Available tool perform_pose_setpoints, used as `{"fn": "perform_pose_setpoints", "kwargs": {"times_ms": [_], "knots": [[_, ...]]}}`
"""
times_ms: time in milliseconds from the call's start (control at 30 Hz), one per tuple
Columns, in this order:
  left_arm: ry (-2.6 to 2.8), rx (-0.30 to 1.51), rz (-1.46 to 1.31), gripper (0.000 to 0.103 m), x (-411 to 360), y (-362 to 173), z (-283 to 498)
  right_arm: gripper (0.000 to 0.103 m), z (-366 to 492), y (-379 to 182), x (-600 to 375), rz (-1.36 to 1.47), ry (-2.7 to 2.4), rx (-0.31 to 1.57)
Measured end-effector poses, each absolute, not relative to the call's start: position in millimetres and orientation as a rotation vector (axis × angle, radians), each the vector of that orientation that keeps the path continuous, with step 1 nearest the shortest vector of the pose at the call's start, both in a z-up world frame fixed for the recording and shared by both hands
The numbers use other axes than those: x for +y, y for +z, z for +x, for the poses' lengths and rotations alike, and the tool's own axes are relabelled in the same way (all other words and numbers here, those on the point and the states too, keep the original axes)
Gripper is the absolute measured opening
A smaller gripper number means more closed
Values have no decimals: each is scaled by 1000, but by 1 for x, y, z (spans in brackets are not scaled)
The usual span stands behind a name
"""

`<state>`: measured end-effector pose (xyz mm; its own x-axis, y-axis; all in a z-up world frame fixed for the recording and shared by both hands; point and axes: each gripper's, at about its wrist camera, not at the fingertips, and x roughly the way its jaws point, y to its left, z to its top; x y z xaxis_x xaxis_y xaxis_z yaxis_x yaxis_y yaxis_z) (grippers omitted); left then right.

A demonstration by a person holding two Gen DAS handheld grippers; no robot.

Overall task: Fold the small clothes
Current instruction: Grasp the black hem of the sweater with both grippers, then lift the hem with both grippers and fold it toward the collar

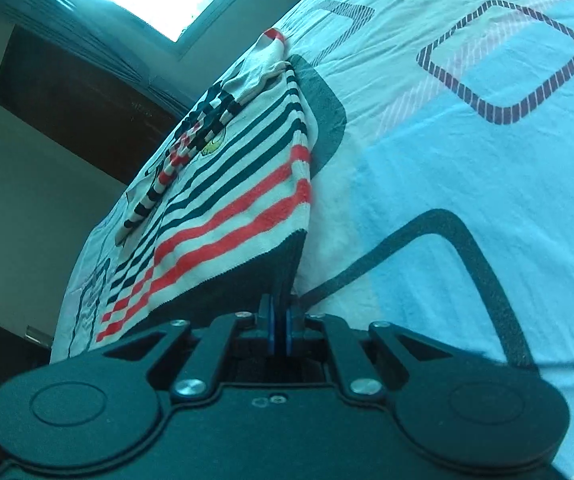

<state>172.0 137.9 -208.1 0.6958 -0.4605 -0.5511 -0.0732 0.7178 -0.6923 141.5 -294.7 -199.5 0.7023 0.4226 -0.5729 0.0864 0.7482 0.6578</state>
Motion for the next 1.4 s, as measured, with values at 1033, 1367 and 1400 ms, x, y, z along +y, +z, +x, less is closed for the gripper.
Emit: {"fn": "perform_pose_setpoints", "kwargs": {"times_ms": [1033,1367,1400], "knots": [[-352,588,-603,8,154,-45,464,6,418,-30,-285,436,241,522],[-328,760,-622,8,151,-129,581,6,532,-115,-304,601,188,684],[-336,767,-631,8,151,-137,588,6,540,-126,-306,614,168,697]]}}
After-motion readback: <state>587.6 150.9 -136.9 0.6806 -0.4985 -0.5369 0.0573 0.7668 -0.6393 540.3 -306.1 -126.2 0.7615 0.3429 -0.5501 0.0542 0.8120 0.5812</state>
